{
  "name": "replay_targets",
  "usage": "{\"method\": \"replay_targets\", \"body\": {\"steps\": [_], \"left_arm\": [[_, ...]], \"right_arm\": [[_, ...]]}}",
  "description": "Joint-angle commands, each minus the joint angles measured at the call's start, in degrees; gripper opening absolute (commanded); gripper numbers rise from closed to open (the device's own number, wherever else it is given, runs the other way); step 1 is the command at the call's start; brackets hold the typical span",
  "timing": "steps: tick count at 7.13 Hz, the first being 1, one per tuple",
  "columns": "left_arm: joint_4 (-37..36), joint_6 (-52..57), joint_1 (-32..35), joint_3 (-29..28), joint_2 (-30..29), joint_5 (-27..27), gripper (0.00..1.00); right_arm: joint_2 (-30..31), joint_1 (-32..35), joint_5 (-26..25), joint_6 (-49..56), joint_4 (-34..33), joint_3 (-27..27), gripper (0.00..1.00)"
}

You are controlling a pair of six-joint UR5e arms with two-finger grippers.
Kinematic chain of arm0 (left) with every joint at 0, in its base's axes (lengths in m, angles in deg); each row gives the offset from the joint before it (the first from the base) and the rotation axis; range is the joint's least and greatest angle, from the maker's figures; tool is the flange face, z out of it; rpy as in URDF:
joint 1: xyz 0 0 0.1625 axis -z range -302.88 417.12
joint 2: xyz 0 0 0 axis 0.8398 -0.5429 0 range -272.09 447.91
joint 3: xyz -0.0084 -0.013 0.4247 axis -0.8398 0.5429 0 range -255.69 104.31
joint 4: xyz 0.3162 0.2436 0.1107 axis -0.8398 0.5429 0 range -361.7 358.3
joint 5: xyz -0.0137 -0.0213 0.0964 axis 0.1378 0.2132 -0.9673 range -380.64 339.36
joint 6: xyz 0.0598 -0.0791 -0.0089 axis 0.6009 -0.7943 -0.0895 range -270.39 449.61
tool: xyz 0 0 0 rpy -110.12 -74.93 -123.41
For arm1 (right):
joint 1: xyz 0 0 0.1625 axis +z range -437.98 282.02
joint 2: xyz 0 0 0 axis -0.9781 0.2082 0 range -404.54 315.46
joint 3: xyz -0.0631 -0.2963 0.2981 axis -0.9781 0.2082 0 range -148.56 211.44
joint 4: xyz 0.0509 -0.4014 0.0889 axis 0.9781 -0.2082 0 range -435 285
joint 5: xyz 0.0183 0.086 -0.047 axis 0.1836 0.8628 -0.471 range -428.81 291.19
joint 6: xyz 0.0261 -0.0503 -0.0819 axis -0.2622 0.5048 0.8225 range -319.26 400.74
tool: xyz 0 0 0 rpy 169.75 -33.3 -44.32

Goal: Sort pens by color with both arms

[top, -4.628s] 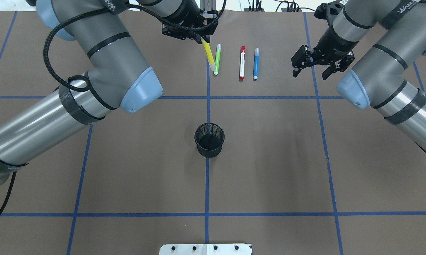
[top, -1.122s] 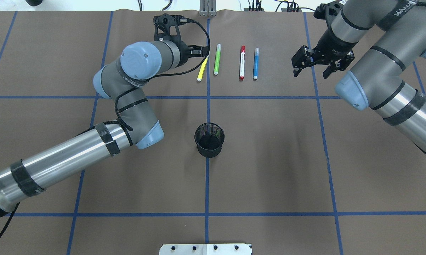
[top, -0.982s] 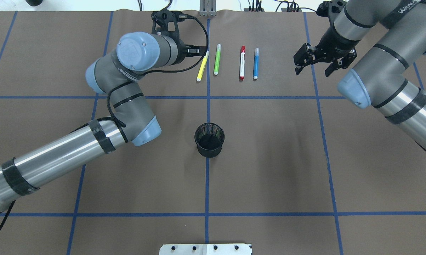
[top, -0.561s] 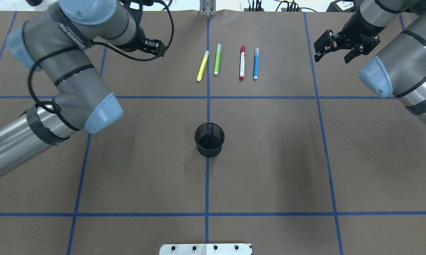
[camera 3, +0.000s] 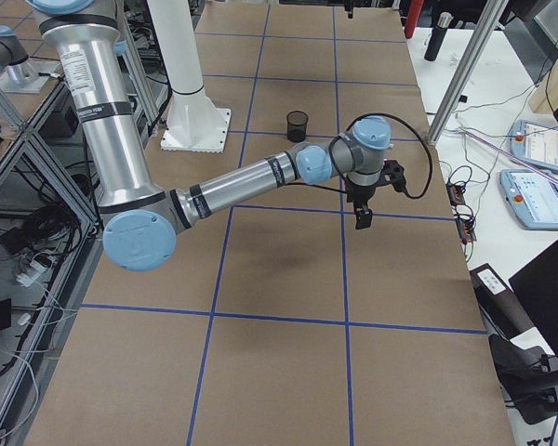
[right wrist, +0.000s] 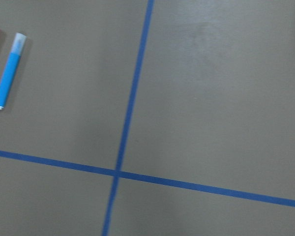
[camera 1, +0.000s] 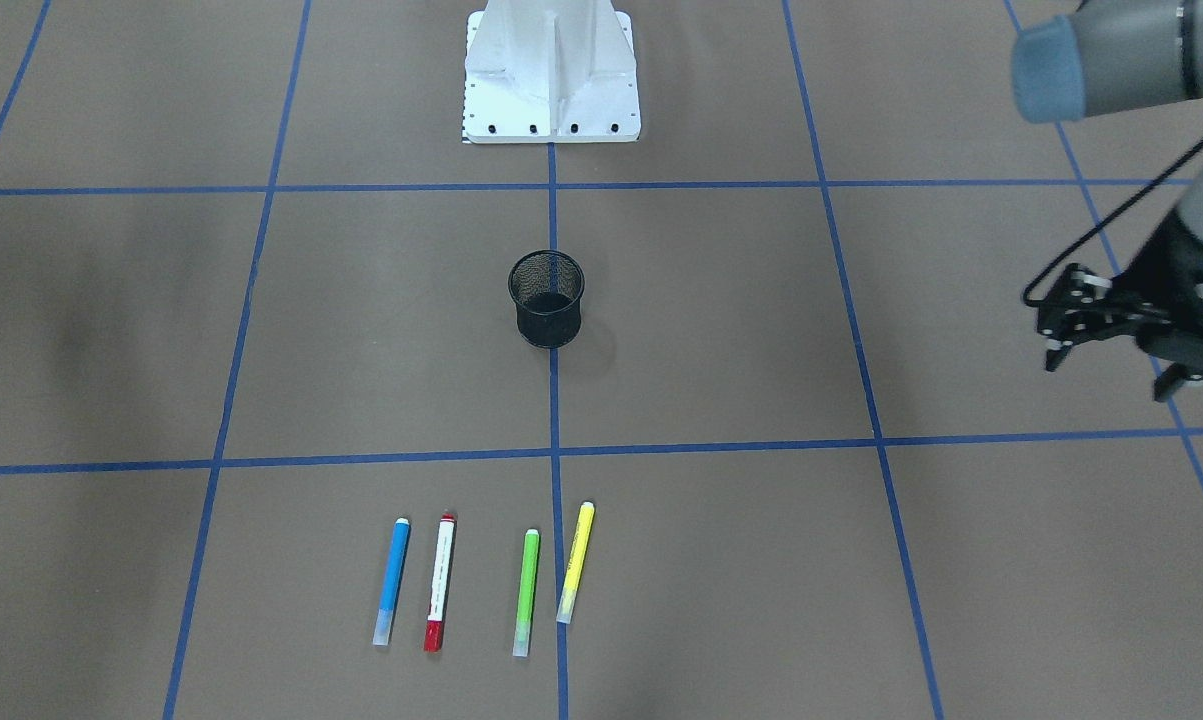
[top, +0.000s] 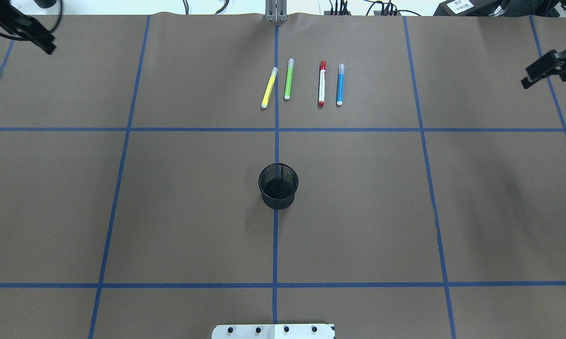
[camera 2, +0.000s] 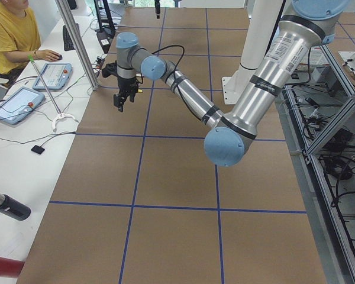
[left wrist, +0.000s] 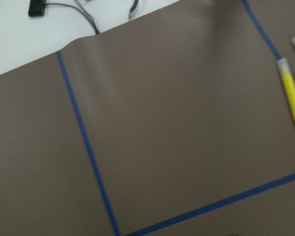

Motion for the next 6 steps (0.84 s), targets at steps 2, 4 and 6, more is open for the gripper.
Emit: {"method": "replay_targets", "body": {"steps": [2, 4, 6], "left_arm": [[0.10, 26.49, 17.55, -18.21, 3.22, 9.66, 0.98], [1.14, 27.44, 20.48, -21.27, 7.57, 9.87, 0.99], [7.79, 26.56, 21.98, -21.71, 16.43, 9.61, 0.99]], "right_arm": [[10.05, 12.62, -0.08, 23.80, -0.05, 4.45, 1.00], [12.87, 16.59, 0.01, 25.08, -0.49, 7.37, 1.00], [14.55, 17.22, 0.09, 24.12, -0.13, 6.76, 1.00]]}}
